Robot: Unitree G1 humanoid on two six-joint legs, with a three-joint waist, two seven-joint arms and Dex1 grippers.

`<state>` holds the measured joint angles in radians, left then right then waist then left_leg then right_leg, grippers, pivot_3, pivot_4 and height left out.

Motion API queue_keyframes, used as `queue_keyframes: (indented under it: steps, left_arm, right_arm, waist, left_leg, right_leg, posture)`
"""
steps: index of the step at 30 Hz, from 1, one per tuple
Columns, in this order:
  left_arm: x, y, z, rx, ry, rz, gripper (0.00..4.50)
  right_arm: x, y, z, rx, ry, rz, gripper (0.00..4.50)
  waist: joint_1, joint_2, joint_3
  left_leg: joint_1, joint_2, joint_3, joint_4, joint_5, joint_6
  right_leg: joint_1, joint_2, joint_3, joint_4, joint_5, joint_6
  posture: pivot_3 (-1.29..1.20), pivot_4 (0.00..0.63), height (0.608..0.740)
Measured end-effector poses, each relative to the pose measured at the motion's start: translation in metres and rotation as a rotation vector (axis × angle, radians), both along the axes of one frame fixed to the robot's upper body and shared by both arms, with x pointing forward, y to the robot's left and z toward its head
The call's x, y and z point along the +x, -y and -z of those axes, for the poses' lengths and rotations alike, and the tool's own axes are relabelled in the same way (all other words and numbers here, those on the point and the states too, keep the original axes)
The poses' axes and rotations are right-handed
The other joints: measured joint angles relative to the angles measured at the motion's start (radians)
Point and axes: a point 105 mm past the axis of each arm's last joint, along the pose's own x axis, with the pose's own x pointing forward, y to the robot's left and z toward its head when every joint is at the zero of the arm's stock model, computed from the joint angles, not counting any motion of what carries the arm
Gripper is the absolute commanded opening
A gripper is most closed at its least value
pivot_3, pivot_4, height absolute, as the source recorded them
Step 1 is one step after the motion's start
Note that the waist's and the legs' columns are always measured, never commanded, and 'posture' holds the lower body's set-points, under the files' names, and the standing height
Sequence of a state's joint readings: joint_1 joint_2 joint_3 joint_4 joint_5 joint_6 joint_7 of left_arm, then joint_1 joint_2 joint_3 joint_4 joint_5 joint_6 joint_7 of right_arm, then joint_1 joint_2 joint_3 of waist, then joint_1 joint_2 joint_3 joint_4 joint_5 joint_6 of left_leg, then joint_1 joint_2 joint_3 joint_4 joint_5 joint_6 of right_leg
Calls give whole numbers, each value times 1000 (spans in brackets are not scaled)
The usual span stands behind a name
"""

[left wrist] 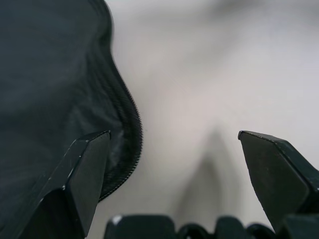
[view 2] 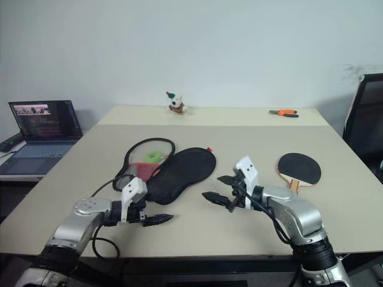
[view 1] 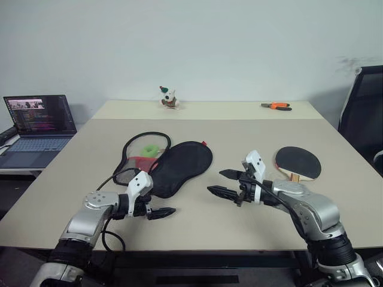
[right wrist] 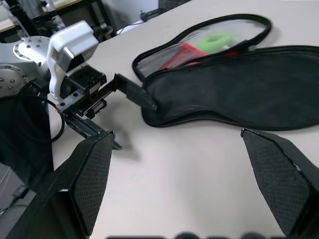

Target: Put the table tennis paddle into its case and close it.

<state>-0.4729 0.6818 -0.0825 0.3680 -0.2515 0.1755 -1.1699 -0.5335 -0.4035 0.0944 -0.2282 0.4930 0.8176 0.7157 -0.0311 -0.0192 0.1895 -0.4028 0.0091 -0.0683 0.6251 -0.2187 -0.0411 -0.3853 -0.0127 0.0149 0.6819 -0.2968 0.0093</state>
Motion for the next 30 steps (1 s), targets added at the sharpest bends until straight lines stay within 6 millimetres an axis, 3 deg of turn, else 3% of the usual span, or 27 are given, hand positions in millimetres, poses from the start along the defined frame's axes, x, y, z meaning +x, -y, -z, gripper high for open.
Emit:
queue_keyframes:
  steps: [4, 9, 14, 22, 23, 30]
  left_arm:
    - [4, -7, 4, -6, -31, -7, 4500]
    - [4, -10, 5, -2, -39, 10, 4500]
    - [7, -10, 5, 20, -36, 28, 3225]
    - [13, -10, 4, 12, -26, 7, 244]
    - [14, -11, 4, 4, -22, -5, 49]
    - [28, 3, 6, -71, -7, -66, 49]
  right_arm:
    - [-1, 13, -8, -5, 30, 26, 4467]
    - [-26, 11, -28, -13, 88, -106, 4467]
    - [-25, 13, -29, -19, 96, -102, 4500]
    - [-16, 23, -31, -16, 105, -45, 4500]
    - [-15, 24, -31, -20, 108, -38, 4500]
    - [-8, 34, -30, -35, 114, 4, 4500]
  waist:
    - [-1, 0, 0]
    - [-2, 0, 0]
    - [-2, 0, 0]
    - [-1, 0, 0]
    - [-1, 0, 0]
    - [6, 0, 0]
  left_leg:
    - [0, 0, 2, 0, 0, 0]
    - [0, 1, 3, 0, 0, 0]
    - [0, 1, 4, 1, 0, 0]
    - [0, 1, 4, 1, 0, 0]
    - [0, 1, 4, 1, 0, 0]
    - [0, 1, 3, 3, 0, 0]
  right_leg:
    - [-1, 0, 0, 0, 0, 0]
    - [-1, 1, 0, 0, 0, 0]
    - [-1, 3, 1, 0, 0, 1]
    - [-1, 4, 1, 0, 0, 0]
    - [-1, 4, 1, 0, 0, 0]
    - [1, 5, 0, 1, 1, 2]
  posture:
    - [0, 150, 740]
    - [0, 150, 740]
    - [0, 150, 740]
    - [0, 150, 740]
    - [0, 150, 740]
    - [0, 150, 740]
